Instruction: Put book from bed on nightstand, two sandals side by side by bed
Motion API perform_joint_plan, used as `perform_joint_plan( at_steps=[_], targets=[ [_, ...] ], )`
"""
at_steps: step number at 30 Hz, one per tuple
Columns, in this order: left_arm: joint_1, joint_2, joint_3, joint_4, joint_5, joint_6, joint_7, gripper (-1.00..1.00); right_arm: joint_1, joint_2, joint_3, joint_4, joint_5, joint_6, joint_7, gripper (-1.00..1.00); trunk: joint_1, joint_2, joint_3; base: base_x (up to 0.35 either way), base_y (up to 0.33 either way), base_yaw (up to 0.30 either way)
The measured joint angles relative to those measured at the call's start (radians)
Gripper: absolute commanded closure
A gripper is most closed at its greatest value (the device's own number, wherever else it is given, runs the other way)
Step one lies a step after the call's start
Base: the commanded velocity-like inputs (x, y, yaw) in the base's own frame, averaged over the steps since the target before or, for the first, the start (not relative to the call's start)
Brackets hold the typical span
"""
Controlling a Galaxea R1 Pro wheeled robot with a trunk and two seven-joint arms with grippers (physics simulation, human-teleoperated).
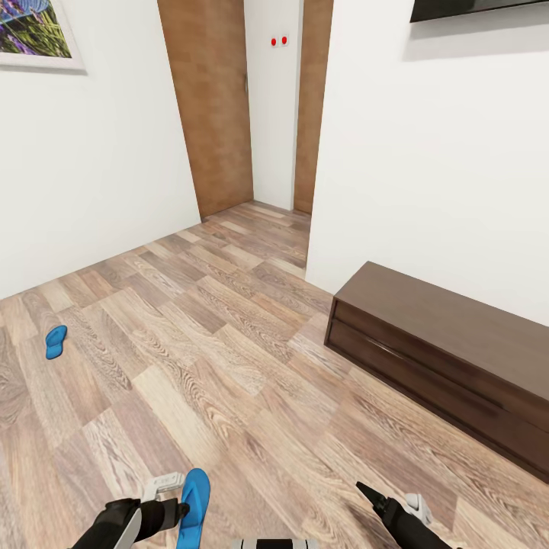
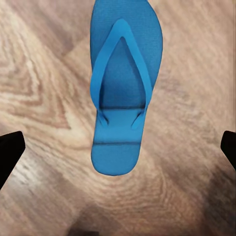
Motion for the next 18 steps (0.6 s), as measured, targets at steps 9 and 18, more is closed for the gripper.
perform_joint_plan(
  at_steps=[9, 18],
  targets=[
    [0.0, -0.001, 0.0, 0.002, -0.001, -0.002, -0.004, -1.0, 0.0, 0.0, -0.001, 0.0, 0.0, 0.0, 0.006, -1.0, 0.0, 0.0, 0.0, 0.0, 0.0, 0.0],
    [0.0, -0.002, 0.0, 0.002, -0.001, -0.003, -0.005, -1.0, 0.0, 0.0, -0.002, 0.0, 0.0, 0.0, 0.006, -1.0, 0.0, 0.0, 0.0, 0.0, 0.0, 0.0]
  ],
)
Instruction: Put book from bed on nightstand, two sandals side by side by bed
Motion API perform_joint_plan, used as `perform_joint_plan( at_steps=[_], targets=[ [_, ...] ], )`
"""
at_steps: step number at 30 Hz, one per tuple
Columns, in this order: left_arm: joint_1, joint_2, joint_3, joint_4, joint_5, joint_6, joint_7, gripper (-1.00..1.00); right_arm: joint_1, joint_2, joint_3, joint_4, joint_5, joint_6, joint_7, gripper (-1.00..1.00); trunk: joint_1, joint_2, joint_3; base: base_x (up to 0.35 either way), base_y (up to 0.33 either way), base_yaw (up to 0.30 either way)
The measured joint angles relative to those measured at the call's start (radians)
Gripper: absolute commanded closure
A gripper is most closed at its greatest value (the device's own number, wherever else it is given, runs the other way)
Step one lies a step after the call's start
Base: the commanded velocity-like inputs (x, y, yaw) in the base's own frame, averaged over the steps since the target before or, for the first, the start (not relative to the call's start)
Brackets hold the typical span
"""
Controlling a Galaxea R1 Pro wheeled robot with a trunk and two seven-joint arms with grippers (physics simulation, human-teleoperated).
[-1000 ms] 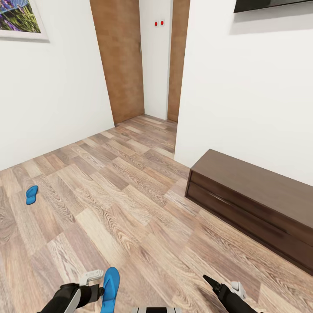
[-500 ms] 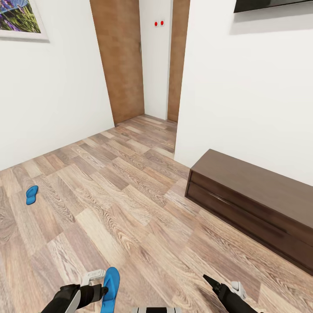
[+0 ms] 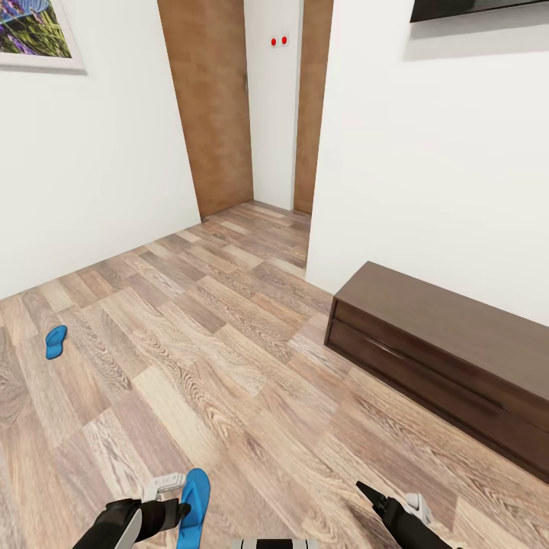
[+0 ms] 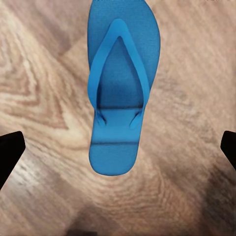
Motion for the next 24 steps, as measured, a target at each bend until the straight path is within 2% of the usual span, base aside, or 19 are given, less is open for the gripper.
perform_joint_plan(
  at_steps=[24],
  targets=[
    [0.0, 0.0, -0.001, 0.0, 0.0, -0.002, 0.001, -1.0, 0.0, 0.0, 0.001, 0.0, 0.0, 0.0, 0.0, -1.0, 0.0, 0.0, 0.0, 0.0, 0.0, 0.0]
  ],
)
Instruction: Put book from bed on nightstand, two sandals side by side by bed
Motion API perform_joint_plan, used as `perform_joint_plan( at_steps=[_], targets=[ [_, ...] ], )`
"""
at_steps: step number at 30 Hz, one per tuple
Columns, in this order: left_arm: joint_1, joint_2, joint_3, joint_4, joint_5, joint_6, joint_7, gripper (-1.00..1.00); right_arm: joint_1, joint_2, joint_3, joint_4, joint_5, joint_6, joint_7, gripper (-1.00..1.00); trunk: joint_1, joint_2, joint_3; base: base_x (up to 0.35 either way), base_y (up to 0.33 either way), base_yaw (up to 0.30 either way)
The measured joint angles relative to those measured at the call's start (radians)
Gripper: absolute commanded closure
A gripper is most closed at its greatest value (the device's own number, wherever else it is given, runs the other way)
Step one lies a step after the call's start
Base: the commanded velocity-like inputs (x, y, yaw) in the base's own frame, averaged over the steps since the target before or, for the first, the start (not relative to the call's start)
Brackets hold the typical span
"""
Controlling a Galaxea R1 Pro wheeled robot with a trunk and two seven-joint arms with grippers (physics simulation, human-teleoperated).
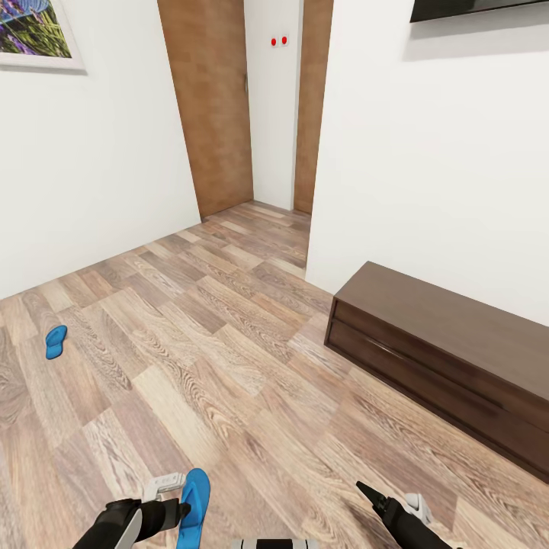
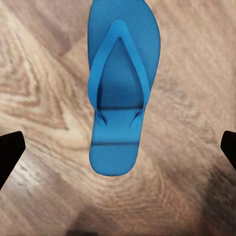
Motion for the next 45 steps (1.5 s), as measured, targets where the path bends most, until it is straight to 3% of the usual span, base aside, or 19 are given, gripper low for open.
perform_joint_plan(
  at_steps=[45],
  targets=[
    [0.0, -0.009, 0.0, 0.0, 0.0, -0.006, 0.001, -1.0, 0.0, -0.002, -0.002, 0.0, 0.0, 0.0, 0.0, -1.0, 0.0, 0.0, 0.0, 0.0, 0.0, 0.0]
  ],
)
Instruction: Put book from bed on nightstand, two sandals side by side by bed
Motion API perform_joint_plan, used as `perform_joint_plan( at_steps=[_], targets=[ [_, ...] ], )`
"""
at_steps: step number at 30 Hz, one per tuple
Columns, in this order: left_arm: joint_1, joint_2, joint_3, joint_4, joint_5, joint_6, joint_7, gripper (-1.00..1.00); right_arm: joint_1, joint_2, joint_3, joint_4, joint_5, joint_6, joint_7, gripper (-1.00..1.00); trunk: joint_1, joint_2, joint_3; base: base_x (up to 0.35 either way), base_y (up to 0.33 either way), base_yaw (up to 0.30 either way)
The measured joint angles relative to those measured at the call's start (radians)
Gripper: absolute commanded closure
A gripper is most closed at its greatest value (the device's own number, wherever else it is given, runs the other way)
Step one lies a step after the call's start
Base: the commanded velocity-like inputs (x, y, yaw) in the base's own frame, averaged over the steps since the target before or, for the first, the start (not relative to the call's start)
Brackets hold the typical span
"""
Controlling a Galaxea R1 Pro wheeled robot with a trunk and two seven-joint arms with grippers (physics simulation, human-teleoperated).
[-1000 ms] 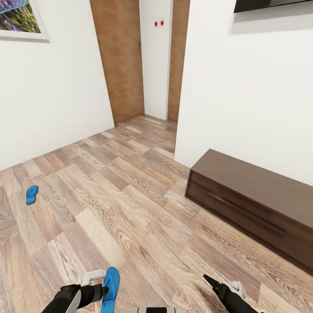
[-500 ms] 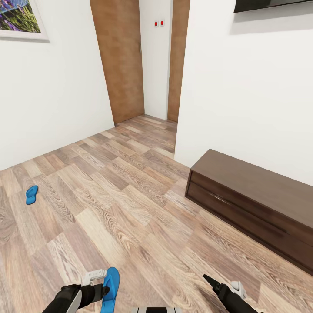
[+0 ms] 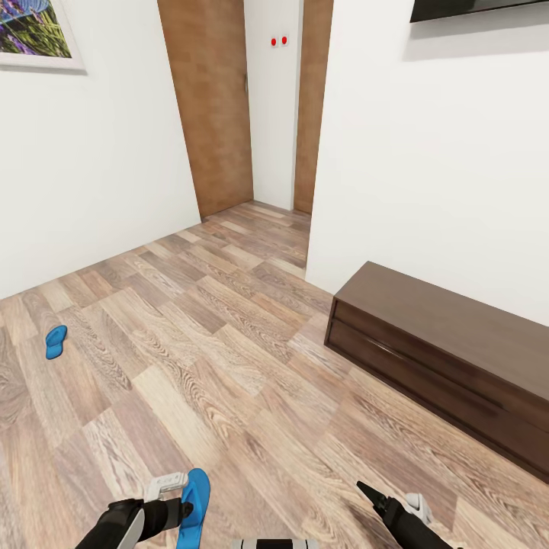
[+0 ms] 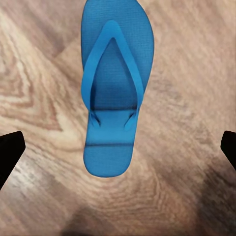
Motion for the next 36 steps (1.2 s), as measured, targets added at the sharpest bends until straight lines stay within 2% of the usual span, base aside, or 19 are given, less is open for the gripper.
perform_joint_plan(
  at_steps=[14, 27, 36],
  targets=[
    [0.0, 0.001, 0.0, 0.0, 0.0, 0.001, -0.001, -1.0, 0.0, 0.0, 0.001, 0.0, 0.0, 0.0, 0.0, -1.0, 0.0, 0.0, 0.0, 0.0, 0.0, 0.0],
    [0.0, 0.0, 0.001, 0.0, -0.001, 0.001, 0.002, -1.0, 0.0, 0.0, 0.003, -0.001, -0.001, 0.0, 0.008, -1.0, 0.006, -0.003, -0.05, 0.0, 0.0, 0.0],
    [0.0, 0.0, 0.003, 0.0, -0.001, 0.0, 0.004, -1.0, 0.0, -0.001, -0.002, -0.004, 0.0, -0.001, 0.132, -1.0, 0.01, -0.005, -0.085, 0.0, 0.0, 0.0]
  ],
)
